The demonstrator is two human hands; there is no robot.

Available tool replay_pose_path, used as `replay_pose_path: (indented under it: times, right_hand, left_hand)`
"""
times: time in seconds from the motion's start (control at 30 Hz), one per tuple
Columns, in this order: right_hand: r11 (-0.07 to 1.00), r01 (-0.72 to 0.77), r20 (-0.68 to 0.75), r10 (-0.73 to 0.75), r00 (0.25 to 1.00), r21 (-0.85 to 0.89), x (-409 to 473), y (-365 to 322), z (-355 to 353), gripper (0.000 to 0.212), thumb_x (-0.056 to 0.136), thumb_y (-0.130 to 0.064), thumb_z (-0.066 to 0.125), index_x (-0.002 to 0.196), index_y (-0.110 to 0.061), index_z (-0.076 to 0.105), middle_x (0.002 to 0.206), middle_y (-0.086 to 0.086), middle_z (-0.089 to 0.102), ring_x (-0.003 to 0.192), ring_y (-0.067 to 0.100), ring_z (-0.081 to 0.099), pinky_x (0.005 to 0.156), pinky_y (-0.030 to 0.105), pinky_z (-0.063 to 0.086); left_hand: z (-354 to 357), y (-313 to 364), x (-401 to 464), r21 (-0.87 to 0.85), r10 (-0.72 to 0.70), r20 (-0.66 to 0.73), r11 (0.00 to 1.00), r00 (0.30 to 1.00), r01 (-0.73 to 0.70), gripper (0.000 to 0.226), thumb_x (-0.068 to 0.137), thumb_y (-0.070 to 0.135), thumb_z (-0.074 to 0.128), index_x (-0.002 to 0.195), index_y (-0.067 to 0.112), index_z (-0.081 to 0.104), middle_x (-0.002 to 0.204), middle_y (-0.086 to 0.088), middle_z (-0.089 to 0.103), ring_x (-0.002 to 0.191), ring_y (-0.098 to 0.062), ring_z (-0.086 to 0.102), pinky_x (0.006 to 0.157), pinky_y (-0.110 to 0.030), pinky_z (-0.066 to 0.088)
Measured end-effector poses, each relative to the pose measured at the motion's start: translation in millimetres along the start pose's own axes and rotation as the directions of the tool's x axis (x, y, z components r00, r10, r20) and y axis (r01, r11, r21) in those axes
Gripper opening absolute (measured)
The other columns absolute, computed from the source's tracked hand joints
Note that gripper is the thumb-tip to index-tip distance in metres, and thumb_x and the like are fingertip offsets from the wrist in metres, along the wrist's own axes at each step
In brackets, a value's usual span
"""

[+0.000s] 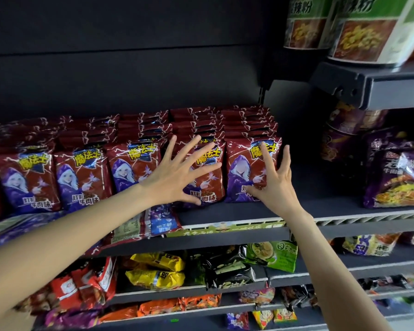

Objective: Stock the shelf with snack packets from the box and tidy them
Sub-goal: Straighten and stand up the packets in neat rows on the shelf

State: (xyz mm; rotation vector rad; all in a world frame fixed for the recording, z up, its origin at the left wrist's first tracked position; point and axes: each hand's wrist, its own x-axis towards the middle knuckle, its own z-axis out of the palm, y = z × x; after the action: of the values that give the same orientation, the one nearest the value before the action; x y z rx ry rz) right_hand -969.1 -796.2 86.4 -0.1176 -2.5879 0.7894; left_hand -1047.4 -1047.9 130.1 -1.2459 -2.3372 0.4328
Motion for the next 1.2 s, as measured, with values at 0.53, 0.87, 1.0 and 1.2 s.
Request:
replay_pose_path:
  times: [0.53,0.87,1.0,1.2]
  right_hand:
    - [0.762,0.613,0.215,-0.647,0.732,0.206,-72,-125,37,0.065,0.073,-0.025,0.08,0.128,-0.021,0.046,0.138,-0.001,0.047,0.125,0.025,0.045,0.095,0.043,0.049]
    - [0.864,0.463,0.009,-0.474,0.88,0.199,-64,-163,66,0.013,0.084,-0.007,0.068,0.097,-0.01,0.07,0.118,0.002,0.063,0.086,0.02,0.066,0.069,0.04,0.057]
    - [0.917,0.366,-0.086,-0.357,0.93,0.157,-42,-187,72,0.019,0.09,-0.007,0.061,0.107,-0.003,0.067,0.107,0.011,0.067,0.091,0.027,0.065,0.075,0.029,0.047]
    - [0.98,0.197,-0.123,-0.194,0.973,0.014,4,-216,93,0.027,0.096,-0.016,0.054,0.117,0.0,0.061,0.113,0.02,0.06,0.098,0.035,0.059,0.079,0.035,0.047]
  left_hand:
    - [-103,-20,-256,-0.606,-0.693,0.215,0.458,0.688,0.651,0.046,0.073,0.064,0.062,0.116,0.048,0.056,0.114,0.017,0.063,0.111,-0.004,0.056,0.097,-0.035,0.045]
    - [-52,-46,-274,-0.348,-0.379,0.064,0.858,0.923,0.377,0.041,0.079,0.044,0.066,0.116,0.028,0.061,0.111,0.007,0.067,0.097,-0.009,0.063,0.091,-0.035,0.046]
    - [-54,-104,-251,-0.446,-0.417,-0.005,0.815,0.909,0.371,0.019,0.087,0.029,0.063,0.104,0.023,0.067,0.092,0.007,0.07,0.053,0.018,0.039,0.059,-0.014,0.044]
    - [-26,-190,-213,-0.602,-0.472,0.208,0.628,0.857,0.493,0.021,0.085,0.031,0.066,0.106,0.025,0.064,0.109,-0.001,0.068,0.106,-0.015,0.061,0.092,-0.035,0.047]
